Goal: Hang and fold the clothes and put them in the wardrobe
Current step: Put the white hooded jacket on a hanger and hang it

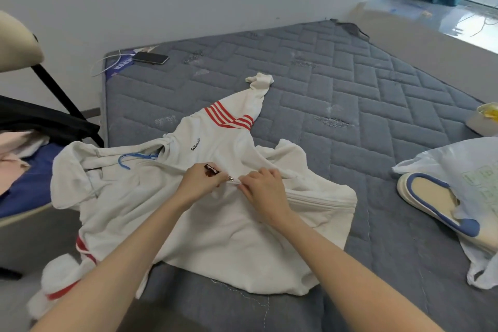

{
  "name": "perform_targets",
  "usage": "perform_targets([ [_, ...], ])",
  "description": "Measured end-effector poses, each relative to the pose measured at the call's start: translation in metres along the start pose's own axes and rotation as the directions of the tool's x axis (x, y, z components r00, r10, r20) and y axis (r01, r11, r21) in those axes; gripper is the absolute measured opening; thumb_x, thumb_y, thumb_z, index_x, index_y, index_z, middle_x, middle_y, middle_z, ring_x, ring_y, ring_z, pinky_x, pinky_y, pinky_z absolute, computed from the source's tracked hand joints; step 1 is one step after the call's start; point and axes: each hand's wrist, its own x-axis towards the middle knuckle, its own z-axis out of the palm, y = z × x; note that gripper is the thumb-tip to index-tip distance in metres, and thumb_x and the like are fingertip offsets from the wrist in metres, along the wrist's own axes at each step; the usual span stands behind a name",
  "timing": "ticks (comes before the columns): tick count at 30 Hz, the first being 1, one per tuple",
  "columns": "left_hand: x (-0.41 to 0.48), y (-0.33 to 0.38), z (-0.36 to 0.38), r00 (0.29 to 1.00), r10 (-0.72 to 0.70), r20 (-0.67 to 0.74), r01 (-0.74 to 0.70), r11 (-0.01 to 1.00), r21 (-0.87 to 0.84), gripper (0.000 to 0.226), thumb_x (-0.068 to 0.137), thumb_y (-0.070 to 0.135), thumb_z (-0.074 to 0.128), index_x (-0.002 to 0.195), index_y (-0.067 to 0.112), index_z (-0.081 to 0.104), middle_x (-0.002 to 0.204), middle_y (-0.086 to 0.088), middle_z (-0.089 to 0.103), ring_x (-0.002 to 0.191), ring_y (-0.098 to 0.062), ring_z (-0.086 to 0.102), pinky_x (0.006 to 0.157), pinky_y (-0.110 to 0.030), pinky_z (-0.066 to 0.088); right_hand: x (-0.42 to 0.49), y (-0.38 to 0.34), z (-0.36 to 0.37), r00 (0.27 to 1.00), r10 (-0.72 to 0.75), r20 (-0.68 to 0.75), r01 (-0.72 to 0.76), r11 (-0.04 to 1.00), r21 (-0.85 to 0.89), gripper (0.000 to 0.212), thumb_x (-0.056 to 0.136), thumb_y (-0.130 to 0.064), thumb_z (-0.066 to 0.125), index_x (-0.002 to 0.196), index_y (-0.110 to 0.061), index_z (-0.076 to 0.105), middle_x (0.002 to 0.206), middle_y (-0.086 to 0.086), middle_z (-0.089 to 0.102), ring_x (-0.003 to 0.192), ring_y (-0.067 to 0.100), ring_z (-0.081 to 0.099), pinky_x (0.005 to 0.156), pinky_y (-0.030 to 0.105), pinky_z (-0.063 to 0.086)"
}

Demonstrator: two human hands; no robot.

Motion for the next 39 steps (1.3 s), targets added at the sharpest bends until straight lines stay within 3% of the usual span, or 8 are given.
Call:
perform_targets([
  [6, 0.012, -0.005, -0.002, 0.996, -0.047, -0.072, 0.049, 0.998, 0.028, 0.012, 0.079, 0.025, 0.065, 0.075, 0.014, 0.069, 0.073, -0.005, 0.070, 0.070, -0.022, 0.065, 0.076, -0.038, 0.056, -0.012, 0.029, -0.013, 0.990, -0.041, -0.132, 0.028, 0.995, -0.098, 0.006, 0.078, -0.027, 0.076, 0.076, -0.023, 0.073, 0.065, -0.009, 0.065, 0.062, 0.021, 0.057, 0.064, 0.032, 0.045],
  [12, 0.034, -0.023, -0.034, 0.961, -0.142, -0.236, 0.187, 0.966, 0.180, 0.021, 0.085, 0.029, 0.058, 0.088, 0.010, 0.067, 0.095, -0.011, 0.070, 0.092, -0.030, 0.063, 0.083, -0.037, 0.051, -0.025, 0.049, -0.012, 0.980, 0.116, -0.159, -0.124, 0.992, -0.037, 0.003, 0.079, -0.016, 0.076, 0.081, -0.013, 0.075, 0.064, 0.000, 0.065, 0.062, 0.027, 0.052, 0.055, 0.035, 0.042],
  [20, 0.038, -0.068, -0.074, 0.941, -0.209, -0.267, 0.234, 0.970, 0.066, 0.020, 0.083, 0.026, 0.060, 0.079, 0.007, 0.066, 0.073, -0.010, 0.067, 0.066, -0.027, 0.065, 0.071, -0.033, 0.051, -0.015, 0.035, 0.011, 0.896, 0.369, 0.248, -0.328, 0.925, -0.192, 0.023, 0.094, -0.019, 0.040, 0.097, -0.021, 0.062, 0.098, -0.003, 0.063, 0.097, 0.023, 0.045, 0.069, 0.032, 0.027],
  [23, 0.035, -0.076, -0.076, 0.935, -0.211, -0.283, 0.226, 0.974, 0.019, 0.016, 0.084, 0.027, 0.061, 0.076, 0.014, 0.064, 0.066, -0.001, 0.063, 0.053, -0.016, 0.057, 0.060, -0.028, 0.044, 0.000, 0.007, 0.023, 0.933, 0.228, 0.279, -0.209, 0.973, -0.094, 0.044, 0.092, -0.024, 0.044, 0.135, -0.029, 0.044, 0.127, -0.006, 0.053, 0.114, 0.024, 0.042, 0.085, 0.035, 0.029],
  [25, 0.035, -0.077, -0.076, 0.947, -0.200, -0.251, 0.201, 0.979, -0.019, 0.015, 0.085, 0.026, 0.063, 0.074, 0.015, 0.063, 0.061, 0.002, 0.061, 0.049, -0.013, 0.054, 0.053, -0.025, 0.040, 0.016, -0.020, 0.031, 0.946, 0.113, 0.305, -0.117, 0.993, -0.003, 0.047, 0.094, -0.035, 0.045, 0.140, -0.029, 0.040, 0.134, -0.009, 0.049, 0.120, 0.021, 0.040, 0.093, 0.036, 0.027],
  [28, 0.034, -0.077, -0.080, 0.960, -0.188, -0.210, 0.181, 0.982, -0.052, 0.017, 0.084, 0.024, 0.064, 0.069, 0.018, 0.061, 0.056, 0.005, 0.059, 0.046, -0.011, 0.051, 0.042, -0.018, 0.036, 0.044, -0.060, 0.046, 0.935, 0.010, 0.355, -0.037, 0.997, 0.068, 0.044, 0.096, -0.039, 0.043, 0.137, -0.025, 0.042, 0.135, -0.005, 0.048, 0.121, 0.023, 0.042, 0.096, 0.037, 0.027],
  [33, 0.035, -0.077, -0.088, 0.971, -0.142, -0.192, 0.137, 0.990, -0.037, 0.019, 0.084, 0.023, 0.066, 0.066, 0.021, 0.061, 0.053, 0.006, 0.058, 0.046, -0.012, 0.051, 0.049, -0.021, 0.039, 0.082, -0.093, 0.060, 0.934, 0.014, 0.358, -0.036, 0.998, 0.054, 0.035, 0.098, -0.033, 0.040, 0.129, -0.019, 0.048, 0.126, 0.001, 0.054, 0.116, 0.027, 0.044, 0.090, 0.037, 0.030],
  [39, 0.046, -0.081, -0.103, 0.930, -0.188, -0.316, 0.237, 0.963, 0.125, 0.014, 0.083, 0.031, 0.061, 0.076, 0.020, 0.065, 0.076, -0.003, 0.066, 0.078, -0.021, 0.059, 0.067, -0.029, 0.041, 0.099, -0.079, 0.053, 0.948, -0.085, 0.306, 0.075, 0.996, 0.042, 0.031, 0.098, -0.031, 0.040, 0.090, -0.017, 0.067, 0.090, 0.004, 0.061, 0.090, 0.026, 0.053, 0.068, 0.032, 0.023],
])
